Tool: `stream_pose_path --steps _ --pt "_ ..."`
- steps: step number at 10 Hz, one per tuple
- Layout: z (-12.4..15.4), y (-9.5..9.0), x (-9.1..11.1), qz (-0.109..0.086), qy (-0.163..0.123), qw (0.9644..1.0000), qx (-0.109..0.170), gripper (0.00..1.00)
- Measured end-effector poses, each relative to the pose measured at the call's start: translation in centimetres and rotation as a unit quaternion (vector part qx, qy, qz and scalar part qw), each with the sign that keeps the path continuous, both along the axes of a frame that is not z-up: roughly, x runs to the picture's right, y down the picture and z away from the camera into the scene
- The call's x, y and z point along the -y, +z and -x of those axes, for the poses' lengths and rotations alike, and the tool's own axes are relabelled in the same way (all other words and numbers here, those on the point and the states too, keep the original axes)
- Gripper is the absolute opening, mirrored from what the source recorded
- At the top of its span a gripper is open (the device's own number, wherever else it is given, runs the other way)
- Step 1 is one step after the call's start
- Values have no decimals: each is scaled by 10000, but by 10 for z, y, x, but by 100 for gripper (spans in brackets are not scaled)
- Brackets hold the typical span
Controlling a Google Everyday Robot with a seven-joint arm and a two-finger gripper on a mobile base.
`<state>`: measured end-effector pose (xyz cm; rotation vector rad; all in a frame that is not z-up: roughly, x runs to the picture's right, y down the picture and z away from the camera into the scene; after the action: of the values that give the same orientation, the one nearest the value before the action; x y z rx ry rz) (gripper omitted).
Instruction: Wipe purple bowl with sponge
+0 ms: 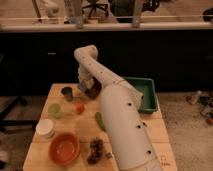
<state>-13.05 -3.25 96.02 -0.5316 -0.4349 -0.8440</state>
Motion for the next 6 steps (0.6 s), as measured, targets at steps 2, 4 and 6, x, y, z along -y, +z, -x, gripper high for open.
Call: stream_pose_path --steps 2,4,6 --pt "-3 -2 -3 19 -13 10000 -31 0" --pt "-26 -5 -7 35 64 9999 -152 0" --pt "-48 -7 -8 44 140 9995 -279 0"
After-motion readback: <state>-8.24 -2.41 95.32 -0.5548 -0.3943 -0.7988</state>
